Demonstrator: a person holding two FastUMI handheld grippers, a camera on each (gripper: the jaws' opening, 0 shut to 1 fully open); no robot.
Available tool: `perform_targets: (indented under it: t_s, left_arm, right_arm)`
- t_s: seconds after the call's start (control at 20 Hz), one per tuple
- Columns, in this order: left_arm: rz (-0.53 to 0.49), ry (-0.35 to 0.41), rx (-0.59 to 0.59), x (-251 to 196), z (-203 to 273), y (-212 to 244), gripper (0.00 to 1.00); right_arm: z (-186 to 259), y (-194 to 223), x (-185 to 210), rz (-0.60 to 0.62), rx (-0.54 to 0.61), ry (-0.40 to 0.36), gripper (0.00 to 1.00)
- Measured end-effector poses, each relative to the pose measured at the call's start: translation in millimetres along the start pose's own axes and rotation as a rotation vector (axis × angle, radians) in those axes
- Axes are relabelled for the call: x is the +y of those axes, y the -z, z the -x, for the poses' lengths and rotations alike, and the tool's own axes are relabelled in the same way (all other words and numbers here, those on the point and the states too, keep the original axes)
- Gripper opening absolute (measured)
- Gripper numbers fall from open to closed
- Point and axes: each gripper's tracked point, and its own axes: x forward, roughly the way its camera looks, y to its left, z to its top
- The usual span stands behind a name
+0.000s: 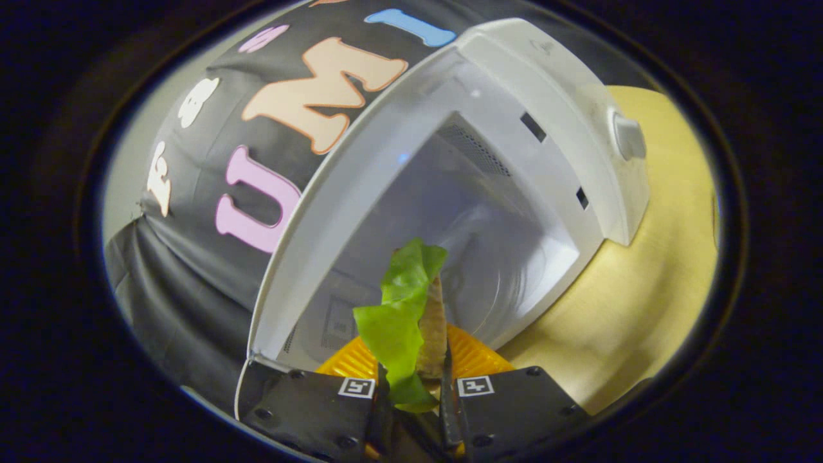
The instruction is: Open the microwave oven with the left hand, put the food in, and close the microwave oven.
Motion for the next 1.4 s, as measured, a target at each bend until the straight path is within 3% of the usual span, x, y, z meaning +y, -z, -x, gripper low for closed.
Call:
perform_targets:
  t_s: [0.4,0.6,0.95,1.05,1.1,1.2,1.35,1.4]
  left_arm:
    - [0.017,-0.004,0.05,7,1,14,0.99]
    - [0.015,-0.007,0.044,8,1,13,0.99]
    - [0.024,0.015,0.044,1,0,13,0.99]
    - [0.036,0.022,0.044,-1,2,13,0.99]
    - [0.034,0.026,0.043,-3,2,13,0.99]
    - [0.026,0.035,0.046,-7,2,14,1.0]
    - [0.034,0.038,0.044,-9,4,13,0.99]
    - [0.04,0.039,0.042,-10,6,12,0.99]
  right_arm:
    - [-42,-7,-12,-0.108,-0.057,0.07,0.3]
    - [-56,-4,-8,-0.141,-0.051,0.067,0.31]
    - [-64,-3,-12,0.007,-0.049,0.043,0.31]
    - [-64,-2,-19,0.028,-0.052,0.077,0.28]
    - [-64,-2,-32,0.054,-0.048,0.131,0.43]
    - [-66,-8,-31,0.116,-0.075,0.131,0.72]
    - [-63,-15,-37,0.284,-0.109,0.179,0.82]
    - [-61,-19,-39,0.329,-0.12,0.2,0.9]
